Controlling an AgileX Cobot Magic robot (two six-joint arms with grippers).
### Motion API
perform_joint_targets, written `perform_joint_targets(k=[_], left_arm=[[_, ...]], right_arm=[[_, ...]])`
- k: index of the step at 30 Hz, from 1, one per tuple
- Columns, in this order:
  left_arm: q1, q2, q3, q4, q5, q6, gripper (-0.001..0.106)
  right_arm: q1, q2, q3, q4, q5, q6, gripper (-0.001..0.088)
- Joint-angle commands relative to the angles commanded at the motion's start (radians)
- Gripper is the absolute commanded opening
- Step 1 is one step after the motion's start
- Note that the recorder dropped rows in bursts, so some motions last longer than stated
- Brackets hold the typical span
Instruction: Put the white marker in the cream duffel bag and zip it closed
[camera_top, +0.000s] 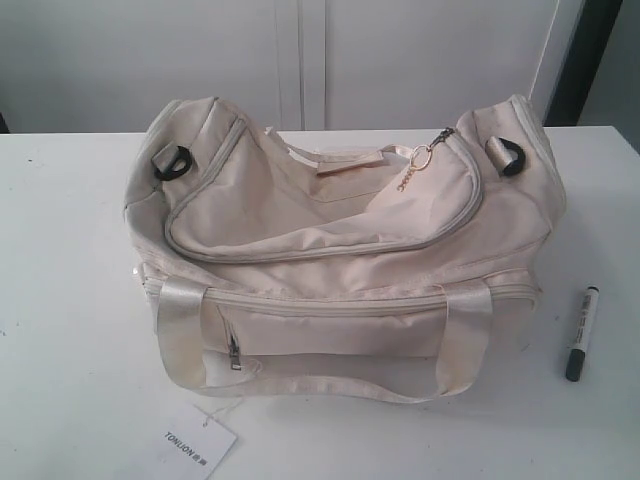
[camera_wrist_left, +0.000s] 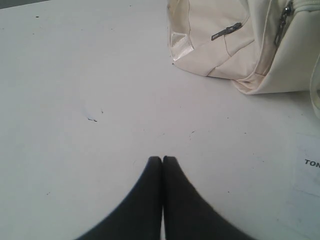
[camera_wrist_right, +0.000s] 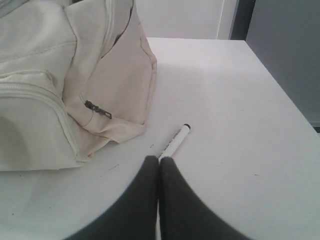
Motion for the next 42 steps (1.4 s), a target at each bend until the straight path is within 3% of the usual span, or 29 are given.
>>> perform_joint_targets(k=[13,42], left_arm=[[0.000,0.000,0.000,0.000,0.000,0.000,0.000],[0.000,0.000,0.000,0.000,0.000,0.000,0.000]], right_arm=[[0.000,0.000,-0.098,0.000,-0.005,0.000,0.0000],[0.000,0.000,-0.100,0.000,-0.011,0.000,0.0000]])
